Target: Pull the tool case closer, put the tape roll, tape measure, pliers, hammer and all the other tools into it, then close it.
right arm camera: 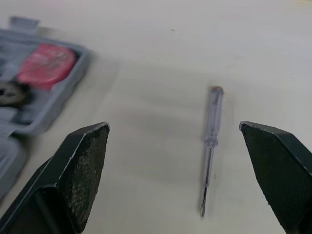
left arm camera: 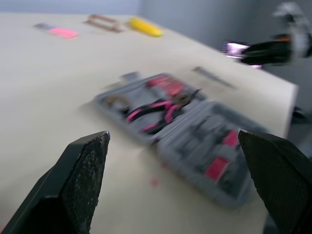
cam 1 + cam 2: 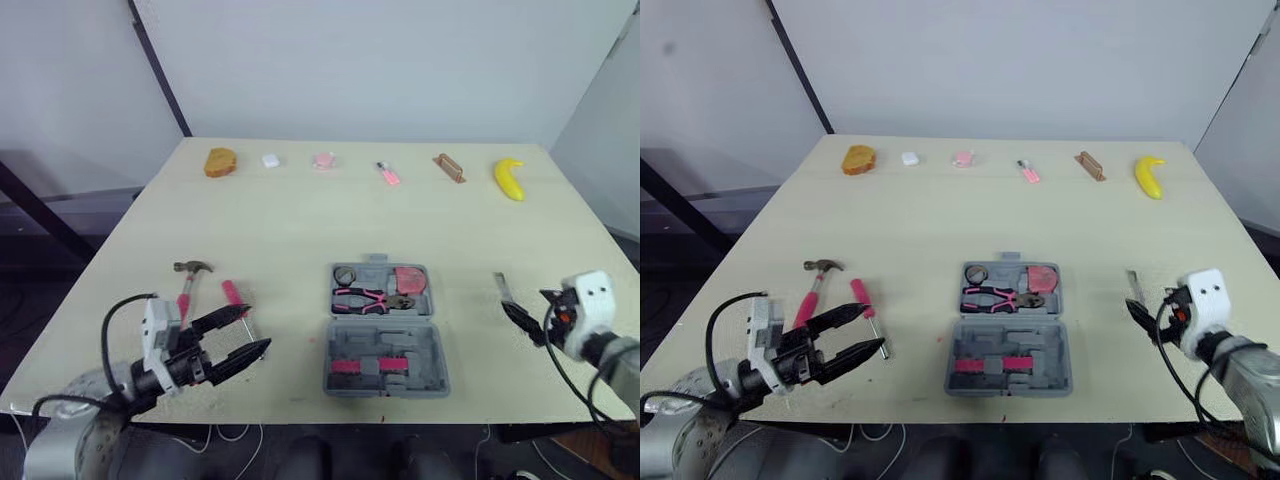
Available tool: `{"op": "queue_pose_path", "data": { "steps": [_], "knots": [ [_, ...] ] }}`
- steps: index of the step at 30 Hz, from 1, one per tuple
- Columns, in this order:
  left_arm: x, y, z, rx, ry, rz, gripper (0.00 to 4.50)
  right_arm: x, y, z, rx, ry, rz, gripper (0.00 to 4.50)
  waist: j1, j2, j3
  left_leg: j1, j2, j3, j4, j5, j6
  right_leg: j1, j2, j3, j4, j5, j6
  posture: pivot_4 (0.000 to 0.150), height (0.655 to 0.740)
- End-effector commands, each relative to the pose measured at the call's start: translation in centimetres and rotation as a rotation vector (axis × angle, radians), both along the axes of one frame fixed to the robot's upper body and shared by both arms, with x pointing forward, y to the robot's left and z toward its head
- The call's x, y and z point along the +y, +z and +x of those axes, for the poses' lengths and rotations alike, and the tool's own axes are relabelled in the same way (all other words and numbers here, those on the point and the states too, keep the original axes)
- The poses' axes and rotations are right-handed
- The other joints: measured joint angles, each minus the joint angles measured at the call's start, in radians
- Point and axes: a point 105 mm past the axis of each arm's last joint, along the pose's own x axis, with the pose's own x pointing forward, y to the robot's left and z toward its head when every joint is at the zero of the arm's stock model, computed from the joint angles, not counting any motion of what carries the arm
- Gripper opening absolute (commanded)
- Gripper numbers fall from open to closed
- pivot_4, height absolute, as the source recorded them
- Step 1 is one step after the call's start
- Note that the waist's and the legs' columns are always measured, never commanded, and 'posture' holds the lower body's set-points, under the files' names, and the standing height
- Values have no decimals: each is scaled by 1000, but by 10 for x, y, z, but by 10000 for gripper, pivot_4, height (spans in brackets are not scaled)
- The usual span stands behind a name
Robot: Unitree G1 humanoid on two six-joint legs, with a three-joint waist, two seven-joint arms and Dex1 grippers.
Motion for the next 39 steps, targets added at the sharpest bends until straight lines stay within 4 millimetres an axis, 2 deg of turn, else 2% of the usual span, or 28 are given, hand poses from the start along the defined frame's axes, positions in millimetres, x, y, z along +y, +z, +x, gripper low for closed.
{"op": "queue_pose_path", "data": {
  "steps": [1, 7, 14, 15, 16, 17, 18, 19, 25, 26, 28, 31, 33, 36, 39],
  "knots": [
    [-24, 17, -2, -48, -154, 24, 44626, -5, -6, 13, 25, -61, -30, 45000, 1, 0, 0, 0, 0, 0, 0, 0, 0, 0, 0, 0, 0, 0, 1, 1500, 7400],
    [-54, 33, 5, -99, -294, 17, 44626, -14, -40, 38, 82, -175, -43, 45000, -3, 0, 1, 0, 0, 0, 0, 0, 0, 0, 3, 1, 0, 2, 4, 1500, 7400],
    [-68, 42, 7, -136, -348, 7, 44626, -12, -59, 60, 84, -219, -17, 45000, -8, 2, 1, 0, 0, 0, 0, 0, 0, 0, 5, 3, 1, 2, 4, 1500, 7400],
    [-68, 44, 8, -141, -348, 3, 45000, -12, -60, 62, 82, -219, -14, 41048, -8, 2, 1, 0, 0, 0, 0, 0, 0, 0, 6, 2, 1, 2, 4, 1500, 7400],
    [-69, 45, 9, -144, -347, 2, 45000, -11, -62, 63, 80, -215, -8, 39933, -8, 2, 1, 0, 0, 0, 0, 0, 0, 0, 6, 2, 1, 2, 4, 1500, 7400],
    [-69, 45, 9, -146, -347, 1, 45000, -10, -64, 63, 84, -209, -5, 34945, -8, 2, 1, 0, 0, 0, 0, 0, 0, 0, 6, 2, 1, 2, 4, 1500, 7400],
    [-69, 45, 9, -145, -347, 1, 45000, -10, -65, 64, 85, -206, -5, 33667, -8, 2, 1, 0, 0, 0, 0, 0, 0, 0, 6, 2, 1, 2, 4, 1500, 7400],
    [-69, 45, 9, -146, -346, 0, 45000, -9, -66, 63, 86, -202, -3, 29993, -8, 2, 1, 0, 0, 0, 0, 0, 0, 0, 6, 3, 1, 2, 4, 1500, 7400],
    [-72, 47, 9, -153, -336, -13, 45000, -7, -76, 52, 112, -188, -5, 2438, -2, 2, 1, 0, 0, 0, 0, 0, 0, 0, 5, 2, 1, 2, 4, 1500, 7400],
    [-73, 47, 9, -154, -335, -17, 45000, -8, -76, 51, 113, -192, -2, 472, -1, 2, 1, 0, 0, 0, 0, 0, 0, 0, 5, 2, 1, 2, 4, 1500, 7400],
    [-74, 47, 9, -154, -334, -23, 45000, -9, -77, 49, 113, -196, 0, 366, -2, 2, 1, 0, 0, 0, 0, 0, 0, 0, 5, 2, 1, 2, 4, 1500, 7400],
    [-76, 48, 10, -150, -331, -34, 45000, -10, -74, 48, 102, -181, -10, 366, -2, 2, 1, 0, 0, -1, 0, 0, 0, 0, 5, 2, 1, 2, 4, 1500, 7400],
    [-77, 48, 11, -147, -324, -38, 45000, -7, -64, 49, 65, -140, 1, 366, -2, 2, 1, 0, 0, -1, 0, 0, 0, 0, 5, 2, 1, 2, 4, 1500, 7400],
    [-79, 48, 12, -136, -320, -50, 45000, 7, -40, 49, -2, -33, 33, 366, -3, 2, 2, 0, 0, -1, 0, 0, 0, 0, 5, 2, 1, 2, 4, 1500, 7400],
    [-76, 51, 13, -123, -283, -87, 45000, 39, 1, 33, -39, 211, 8, 366, -4, 8, 5, 0, 1, -1, 0, 0, 0, 0, 5, 2, 1, 2, 4, 1500, 7400]
  ]
}}
